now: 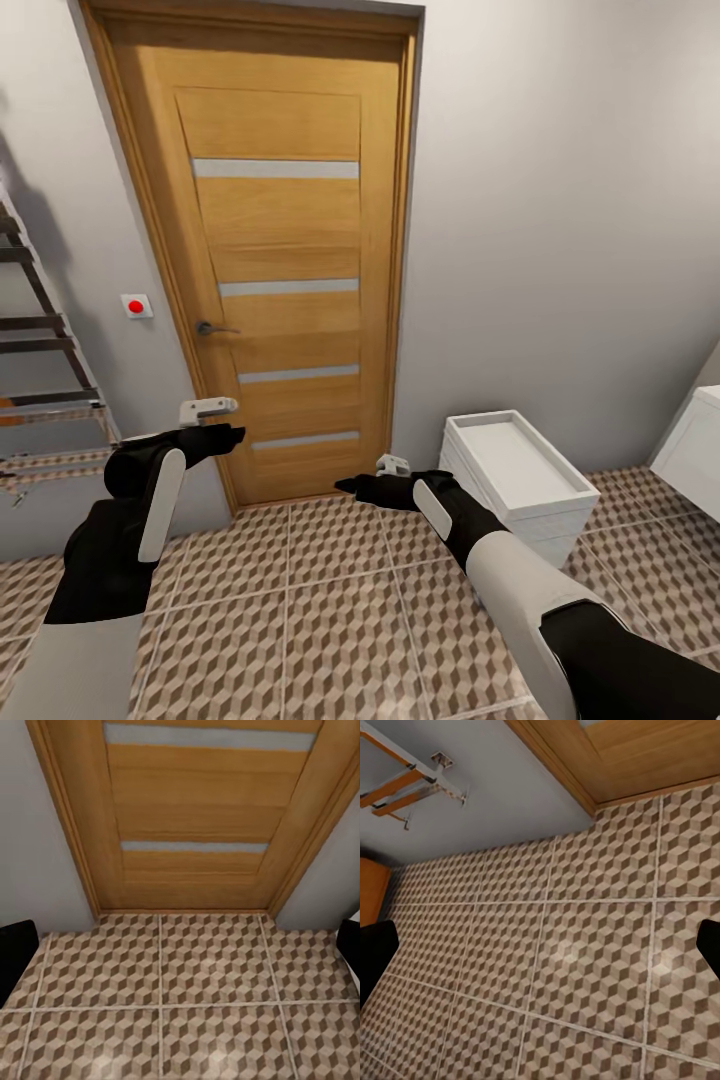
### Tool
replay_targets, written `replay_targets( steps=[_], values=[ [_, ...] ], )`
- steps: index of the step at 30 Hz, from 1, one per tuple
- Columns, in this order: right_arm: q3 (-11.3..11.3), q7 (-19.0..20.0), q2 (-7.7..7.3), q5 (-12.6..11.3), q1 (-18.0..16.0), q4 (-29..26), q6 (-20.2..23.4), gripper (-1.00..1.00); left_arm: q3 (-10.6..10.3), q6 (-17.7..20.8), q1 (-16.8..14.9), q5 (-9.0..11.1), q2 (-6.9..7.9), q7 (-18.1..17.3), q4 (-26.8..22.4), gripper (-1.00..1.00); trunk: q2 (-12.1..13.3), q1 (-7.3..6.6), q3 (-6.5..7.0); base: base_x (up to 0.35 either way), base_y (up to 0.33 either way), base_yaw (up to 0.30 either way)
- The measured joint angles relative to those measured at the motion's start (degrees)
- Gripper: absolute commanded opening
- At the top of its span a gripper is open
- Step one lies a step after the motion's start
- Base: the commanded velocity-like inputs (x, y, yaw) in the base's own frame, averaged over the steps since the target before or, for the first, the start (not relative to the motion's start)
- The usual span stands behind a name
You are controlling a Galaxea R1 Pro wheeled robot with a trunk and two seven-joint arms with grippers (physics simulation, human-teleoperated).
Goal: Take the four mousetraps from the cabinet in the bathroom and place them on the bathroom floor. Make sure all four end up on the same floor surface, and ensure that at least two of them are either under or directly next to the same bathroom sink.
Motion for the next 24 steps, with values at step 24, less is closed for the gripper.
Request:
replay_targets(
  steps=[24],
  values=[
    [-0.14, 0.02, 0.00, -0.05, 0.00, -0.21, -0.01, 1.00, 0.00, 0.00, -0.01, 0.01, 0.00, -0.01, 0.01, 1.00, 0.00, 0.00, -0.07, 0.000, 0.000, 0.047]
  ],
)
